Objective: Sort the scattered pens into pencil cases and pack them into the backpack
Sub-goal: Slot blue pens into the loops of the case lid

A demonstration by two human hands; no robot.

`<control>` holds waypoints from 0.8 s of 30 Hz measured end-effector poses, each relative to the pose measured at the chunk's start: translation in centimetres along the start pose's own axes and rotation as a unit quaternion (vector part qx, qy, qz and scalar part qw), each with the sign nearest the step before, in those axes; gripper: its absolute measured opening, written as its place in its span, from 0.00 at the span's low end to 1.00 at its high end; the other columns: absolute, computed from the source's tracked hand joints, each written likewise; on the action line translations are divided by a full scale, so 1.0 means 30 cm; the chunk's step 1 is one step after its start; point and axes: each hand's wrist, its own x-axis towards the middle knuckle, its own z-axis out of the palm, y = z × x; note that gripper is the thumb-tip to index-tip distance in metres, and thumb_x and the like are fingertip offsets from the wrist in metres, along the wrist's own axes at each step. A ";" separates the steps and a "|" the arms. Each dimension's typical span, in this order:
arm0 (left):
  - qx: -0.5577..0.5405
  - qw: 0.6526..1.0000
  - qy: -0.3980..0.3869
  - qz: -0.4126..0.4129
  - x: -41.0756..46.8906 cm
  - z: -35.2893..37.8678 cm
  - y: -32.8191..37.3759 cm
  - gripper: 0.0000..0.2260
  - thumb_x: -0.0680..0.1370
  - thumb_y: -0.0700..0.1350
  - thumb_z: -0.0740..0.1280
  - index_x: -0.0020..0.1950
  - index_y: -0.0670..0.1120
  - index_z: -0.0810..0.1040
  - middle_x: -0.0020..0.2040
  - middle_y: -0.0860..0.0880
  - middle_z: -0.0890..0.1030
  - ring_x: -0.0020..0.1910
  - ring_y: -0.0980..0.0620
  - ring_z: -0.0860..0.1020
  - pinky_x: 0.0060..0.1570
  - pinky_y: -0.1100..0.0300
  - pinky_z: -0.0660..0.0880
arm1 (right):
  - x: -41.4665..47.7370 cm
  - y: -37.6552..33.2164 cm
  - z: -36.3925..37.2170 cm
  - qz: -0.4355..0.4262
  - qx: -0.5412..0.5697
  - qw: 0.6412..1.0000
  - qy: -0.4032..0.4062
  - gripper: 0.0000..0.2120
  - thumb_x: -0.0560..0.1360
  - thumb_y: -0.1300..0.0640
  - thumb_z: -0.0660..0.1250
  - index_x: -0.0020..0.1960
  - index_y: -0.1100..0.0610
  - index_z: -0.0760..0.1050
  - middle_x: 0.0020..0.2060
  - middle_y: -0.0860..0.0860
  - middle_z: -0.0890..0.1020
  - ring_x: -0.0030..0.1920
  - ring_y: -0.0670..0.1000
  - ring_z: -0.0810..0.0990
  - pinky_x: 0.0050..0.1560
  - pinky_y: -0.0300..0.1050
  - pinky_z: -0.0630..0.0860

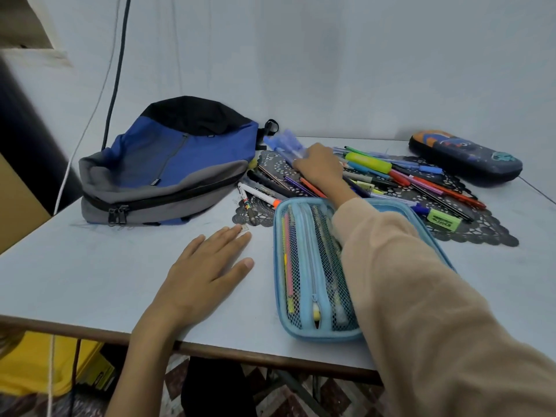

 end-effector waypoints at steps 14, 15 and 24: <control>-0.196 0.979 0.028 -0.038 0.003 -0.024 0.043 0.22 0.77 0.65 0.59 0.69 0.62 0.71 0.70 0.69 0.66 0.71 0.72 0.59 0.76 0.57 0.52 | -0.181 0.063 -0.370 0.032 0.693 0.683 -0.231 0.04 0.75 0.63 0.57 0.44 0.59 0.70 0.34 0.54 0.73 0.23 0.48 0.66 0.25 0.37 0.64; -0.345 0.934 0.057 -0.072 0.001 -0.040 0.080 0.15 0.79 0.56 0.63 0.66 0.58 0.76 0.67 0.65 0.74 0.70 0.67 0.66 0.74 0.55 0.59 | -0.205 0.056 -0.379 0.026 0.704 0.670 -0.234 0.02 0.71 0.62 0.58 0.41 0.58 0.68 0.32 0.53 0.72 0.23 0.49 0.65 0.24 0.37 0.62; -0.925 0.331 0.033 -0.186 0.122 -0.095 0.522 0.16 0.79 0.44 0.59 0.63 0.40 0.76 0.62 0.43 0.79 0.67 0.45 0.74 0.72 0.48 0.63 | -0.401 -0.047 -0.334 -0.075 0.696 0.666 -0.256 0.15 0.80 0.59 0.61 0.35 0.58 0.71 0.28 0.51 0.72 0.26 0.49 0.70 0.29 0.41 0.70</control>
